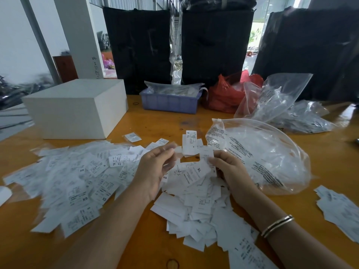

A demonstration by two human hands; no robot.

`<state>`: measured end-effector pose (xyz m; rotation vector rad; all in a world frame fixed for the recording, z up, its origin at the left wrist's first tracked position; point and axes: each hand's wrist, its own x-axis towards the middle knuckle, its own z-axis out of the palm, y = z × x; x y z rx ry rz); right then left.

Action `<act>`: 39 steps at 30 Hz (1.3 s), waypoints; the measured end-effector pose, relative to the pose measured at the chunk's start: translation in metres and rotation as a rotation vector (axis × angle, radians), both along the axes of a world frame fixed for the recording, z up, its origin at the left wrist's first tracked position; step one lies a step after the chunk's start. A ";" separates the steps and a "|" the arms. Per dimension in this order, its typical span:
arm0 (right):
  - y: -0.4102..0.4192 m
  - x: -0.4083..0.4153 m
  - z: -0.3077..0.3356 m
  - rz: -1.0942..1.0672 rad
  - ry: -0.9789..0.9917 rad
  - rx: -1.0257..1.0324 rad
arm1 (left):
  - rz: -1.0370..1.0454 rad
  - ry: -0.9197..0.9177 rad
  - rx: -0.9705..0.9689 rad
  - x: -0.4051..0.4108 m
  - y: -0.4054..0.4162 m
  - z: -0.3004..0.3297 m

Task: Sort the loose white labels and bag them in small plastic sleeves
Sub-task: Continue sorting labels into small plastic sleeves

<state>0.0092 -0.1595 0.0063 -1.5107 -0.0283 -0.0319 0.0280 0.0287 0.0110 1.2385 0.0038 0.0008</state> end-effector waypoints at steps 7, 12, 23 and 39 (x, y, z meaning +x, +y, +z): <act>0.003 0.001 0.001 -0.110 -0.022 0.008 | -0.045 -0.062 0.014 -0.001 0.000 -0.002; 0.003 0.000 0.003 -0.229 -0.177 0.037 | -0.068 -0.092 0.059 0.002 -0.001 -0.005; 0.006 -0.002 0.003 -0.167 -0.108 0.401 | -0.062 -0.162 0.296 0.000 -0.007 -0.005; 0.007 -0.006 0.004 -0.197 -0.143 0.159 | -0.016 -0.313 0.442 0.000 -0.005 -0.010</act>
